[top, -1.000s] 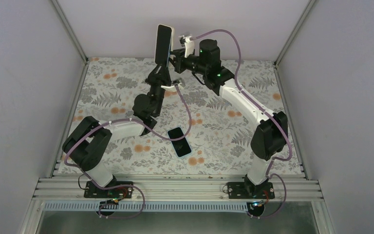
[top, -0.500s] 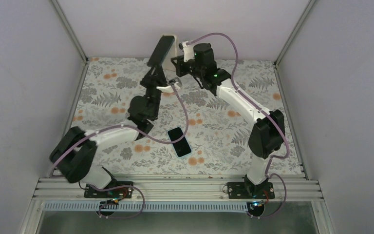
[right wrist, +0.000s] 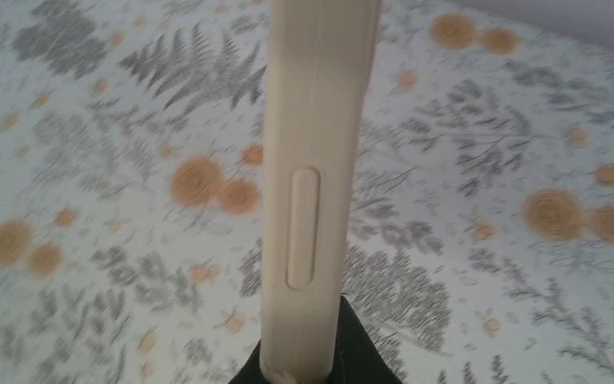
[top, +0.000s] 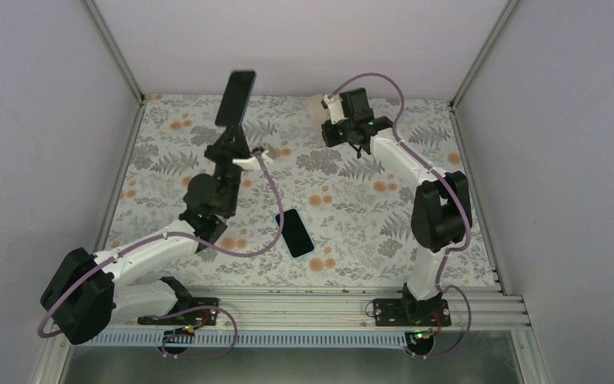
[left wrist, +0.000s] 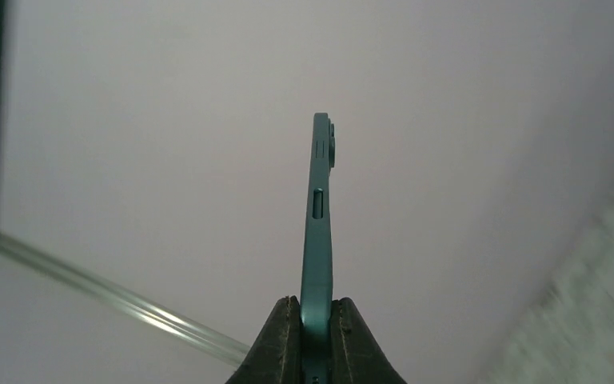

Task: Take the phone out of the phone case
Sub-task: Place the phone at the center of the board, then place the phone case at the center of the board, then pick up the phone at the center of the board.

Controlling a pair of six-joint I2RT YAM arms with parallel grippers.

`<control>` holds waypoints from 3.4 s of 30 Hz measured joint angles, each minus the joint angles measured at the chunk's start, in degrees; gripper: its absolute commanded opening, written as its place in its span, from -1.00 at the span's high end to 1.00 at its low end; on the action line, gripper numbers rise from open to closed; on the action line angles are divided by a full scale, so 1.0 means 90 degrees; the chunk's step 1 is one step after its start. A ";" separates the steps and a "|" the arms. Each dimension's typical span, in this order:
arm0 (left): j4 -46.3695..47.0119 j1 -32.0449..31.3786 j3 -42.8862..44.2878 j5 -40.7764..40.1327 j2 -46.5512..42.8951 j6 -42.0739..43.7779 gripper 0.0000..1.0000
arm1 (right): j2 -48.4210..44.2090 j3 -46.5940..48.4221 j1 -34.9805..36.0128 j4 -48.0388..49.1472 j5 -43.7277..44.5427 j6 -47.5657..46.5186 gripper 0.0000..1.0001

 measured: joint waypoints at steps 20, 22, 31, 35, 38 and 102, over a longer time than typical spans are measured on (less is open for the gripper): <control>-0.1991 0.0741 -0.2399 -0.0136 0.0420 -0.0272 0.95 | 0.0957 -0.0352 -0.0636 -0.2123 -0.2033 -0.1503 0.93; -0.2178 0.0741 -0.2397 -0.0121 0.0709 -0.0403 0.95 | 0.1103 -0.0274 -0.0670 -0.2220 -0.2028 -0.1549 0.93; -0.3198 0.0733 -0.2050 0.0085 0.1137 -0.1030 0.06 | 0.1190 -0.0085 -0.0886 -0.2701 -0.1982 -0.1681 0.34; -0.4056 0.0733 -0.1753 0.0386 0.1127 -0.1345 -0.35 | 0.1226 0.0068 -0.1064 -0.2919 -0.1321 -0.1746 -0.19; -0.4690 0.0733 -0.1564 0.0634 0.1095 -0.1501 -0.62 | 0.1132 0.0221 -0.1120 -0.3048 -0.0323 -0.1899 -0.51; -0.9935 0.3390 0.2985 0.4947 0.0525 -0.4369 -1.00 | -0.1049 -0.3886 0.2744 0.0058 0.1382 -0.2227 -1.00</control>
